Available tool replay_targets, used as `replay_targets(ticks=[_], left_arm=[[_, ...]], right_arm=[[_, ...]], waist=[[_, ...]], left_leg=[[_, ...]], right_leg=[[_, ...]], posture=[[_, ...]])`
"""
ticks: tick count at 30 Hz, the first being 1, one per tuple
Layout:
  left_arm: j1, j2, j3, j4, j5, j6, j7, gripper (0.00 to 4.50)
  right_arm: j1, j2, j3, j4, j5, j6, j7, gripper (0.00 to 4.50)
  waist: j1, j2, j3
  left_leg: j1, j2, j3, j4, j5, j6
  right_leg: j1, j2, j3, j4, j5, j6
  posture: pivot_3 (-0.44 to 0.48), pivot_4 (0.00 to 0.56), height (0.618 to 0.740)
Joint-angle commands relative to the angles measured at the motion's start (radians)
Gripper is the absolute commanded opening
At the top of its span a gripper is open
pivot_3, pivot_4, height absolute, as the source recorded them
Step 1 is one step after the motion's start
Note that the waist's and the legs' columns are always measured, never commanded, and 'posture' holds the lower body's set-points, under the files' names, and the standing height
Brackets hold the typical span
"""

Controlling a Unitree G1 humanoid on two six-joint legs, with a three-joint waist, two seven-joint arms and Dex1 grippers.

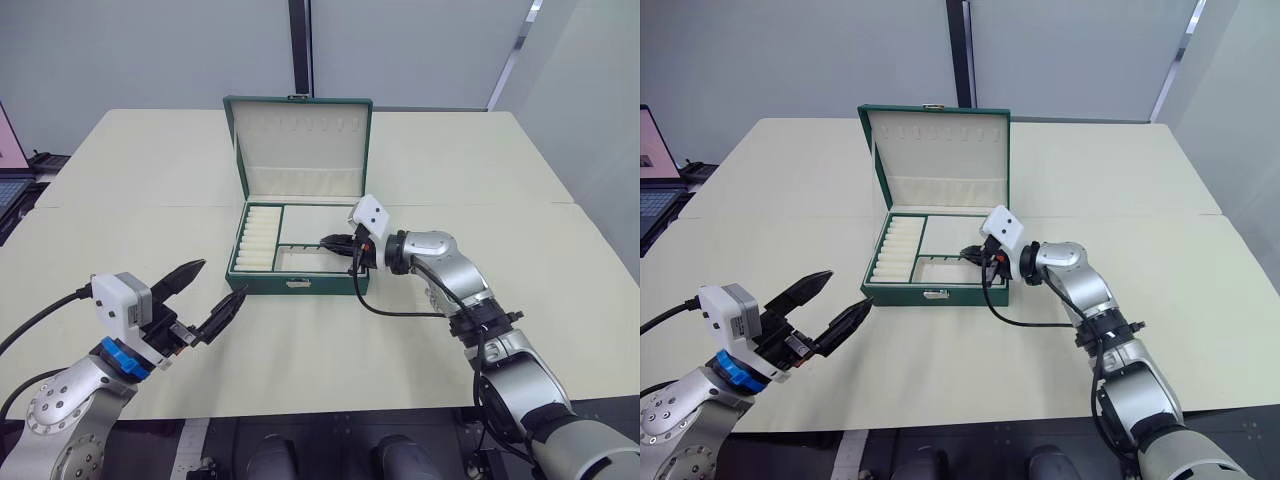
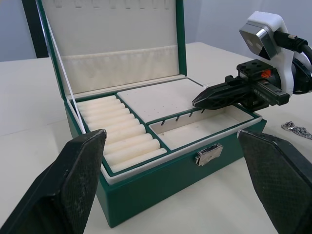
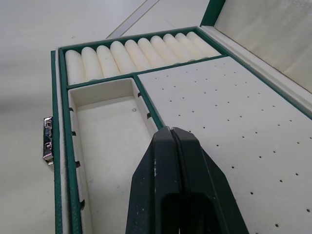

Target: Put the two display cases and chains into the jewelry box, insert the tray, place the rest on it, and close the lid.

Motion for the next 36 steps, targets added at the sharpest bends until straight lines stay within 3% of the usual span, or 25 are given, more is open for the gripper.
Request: replay_targets(ticks=[1,6,13,18,23,29,36], left_arm=[[-0.018,0.003,-0.009,-0.007,0.004,-0.010,-0.001,4.50],[-0.027,0.023,-0.004,-0.007,0.005,-0.013,-0.021,4.50],[-0.093,0.113,0.071,0.072,-0.006,0.028,-0.028,4.50],[-0.105,0.194,0.149,0.188,-0.004,0.031,-0.089,4.50],[-0.080,0.278,0.228,0.311,0.015,0.023,-0.185,4.50],[-0.091,0.337,0.296,0.438,0.054,-0.007,-0.245,4.50],[-0.096,0.349,0.343,0.578,0.117,-0.082,-0.260,4.50]], right_arm=[[-0.005,-0.004,-0.022,0.001,0.026,0.009,0.014,0.02],[-0.043,-0.019,-0.137,-0.106,0.170,0.104,0.045,0.02],[-0.005,-0.218,-0.241,-0.253,0.284,0.229,0.122,0.02],[0.088,-0.391,-0.309,-0.288,0.322,0.256,0.177,1.32],[0.232,-0.549,-0.363,-0.262,0.280,0.127,0.231,2.75],[0.342,-0.629,-0.432,-0.177,0.276,0.033,0.242,4.48],[0.391,-0.673,-0.479,-0.037,0.253,-0.060,0.220,4.48]], waist=[[0.000,0.000,0.000],[0.002,0.001,0.002],[0.008,0.002,0.003],[0.013,0.002,0.005],[0.010,0.002,0.006],[0.004,0.001,0.007],[0.004,0.001,0.007]], left_leg=[[0.000,0.000,0.000,0.000,0.000,0.000],[-0.003,0.000,0.001,-0.001,0.000,0.000],[-0.004,0.000,0.001,-0.002,0.000,0.000],[-0.004,-0.001,0.002,-0.002,0.000,0.000],[-0.004,0.000,0.002,-0.003,0.000,0.000],[-0.003,-0.001,0.003,-0.003,0.000,0.000],[-0.003,-0.001,0.003,-0.003,0.000,0.000]], right_leg=[[0.000,0.000,0.000,0.000,0.000,0.000],[0.000,0.000,0.001,0.000,0.000,0.000],[-0.001,0.000,0.000,-0.002,0.000,0.000],[-0.001,-0.001,0.001,-0.002,0.000,0.000],[-0.001,-0.001,0.002,-0.003,0.000,0.000],[-0.001,-0.001,0.002,-0.004,0.000,0.000],[-0.001,-0.001,0.002,-0.003,0.000,0.000]], posture=[[0.000,0.150,0.740],[0.000,0.150,0.740],[0.000,0.150,0.740],[0.000,0.150,0.740],[0.000,0.150,0.740],[0.000,0.150,0.740],[0.000,0.150,0.740]])
